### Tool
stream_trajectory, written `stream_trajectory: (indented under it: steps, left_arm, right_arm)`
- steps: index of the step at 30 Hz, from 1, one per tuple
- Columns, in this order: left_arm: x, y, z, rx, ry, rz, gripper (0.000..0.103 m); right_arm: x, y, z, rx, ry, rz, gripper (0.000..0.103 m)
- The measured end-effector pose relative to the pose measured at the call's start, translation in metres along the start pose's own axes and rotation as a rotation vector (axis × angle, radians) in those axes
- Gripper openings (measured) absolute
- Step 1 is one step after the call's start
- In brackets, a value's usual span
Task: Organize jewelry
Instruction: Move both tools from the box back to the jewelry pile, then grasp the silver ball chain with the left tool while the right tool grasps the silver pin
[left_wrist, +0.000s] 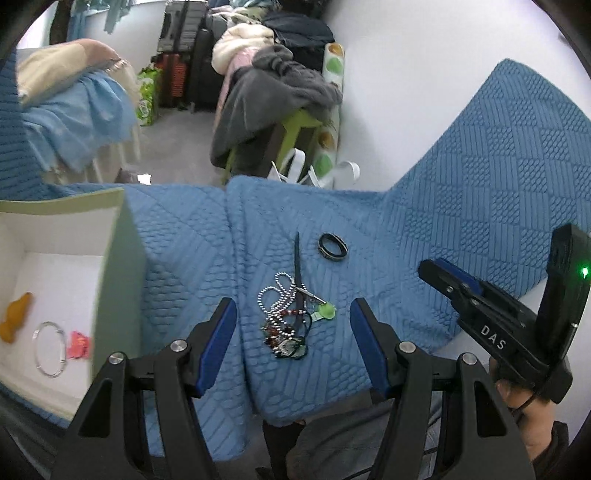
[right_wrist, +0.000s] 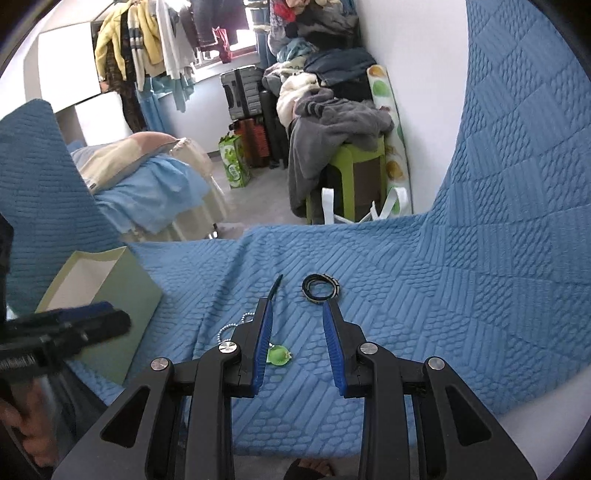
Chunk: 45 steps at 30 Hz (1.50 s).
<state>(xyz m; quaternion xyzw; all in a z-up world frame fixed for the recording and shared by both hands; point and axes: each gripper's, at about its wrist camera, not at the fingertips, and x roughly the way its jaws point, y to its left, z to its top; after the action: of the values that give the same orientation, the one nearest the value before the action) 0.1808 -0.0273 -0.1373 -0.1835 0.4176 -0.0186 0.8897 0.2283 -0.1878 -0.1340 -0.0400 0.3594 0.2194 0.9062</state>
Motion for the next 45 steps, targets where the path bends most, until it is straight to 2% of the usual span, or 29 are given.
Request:
stream_trajectory:
  steps: [5,10,17,25,27,29,33,39,45]
  left_arm:
    - [0.030,-0.004,-0.007,0.006,0.037,-0.030,0.059]
    - [0.065,0.000,-0.020,0.013,0.102,-0.046,0.046]
    - [0.093,0.010,-0.030,-0.001,0.152,-0.044,0.042]
    - [0.097,0.010,-0.030,0.034,0.143,-0.040,0.043]
    - [0.098,0.009,-0.030,0.043,0.141,-0.040,0.043]
    - [0.097,0.009,-0.032,0.053,0.137,-0.038,0.043]
    - [0.096,0.011,-0.033,0.053,0.135,-0.044,0.043]
    - [0.096,0.022,-0.033,0.000,0.125,-0.051,0.043]
    - [0.095,0.030,-0.028,-0.041,0.106,-0.052,0.041]
  right_arm:
    - [0.030,-0.005,-0.002,-0.006,0.079,0.098,0.025]
    - [0.058,-0.005,-0.009,-0.008,0.154,0.189,0.023]
    - [0.091,0.002,-0.017,-0.035,0.246,0.268,0.021]
    - [0.120,0.017,-0.023,-0.129,0.311,0.259,0.020]
    - [0.125,0.021,-0.025,-0.150,0.328,0.253,0.017]
    - [0.128,0.024,-0.027,-0.155,0.341,0.260,0.009]
    - [0.126,0.022,-0.028,-0.157,0.344,0.258,0.004]
    - [0.113,0.008,-0.021,-0.094,0.301,0.248,0.004]
    - [0.108,-0.009,-0.019,-0.030,0.281,0.203,0.004]
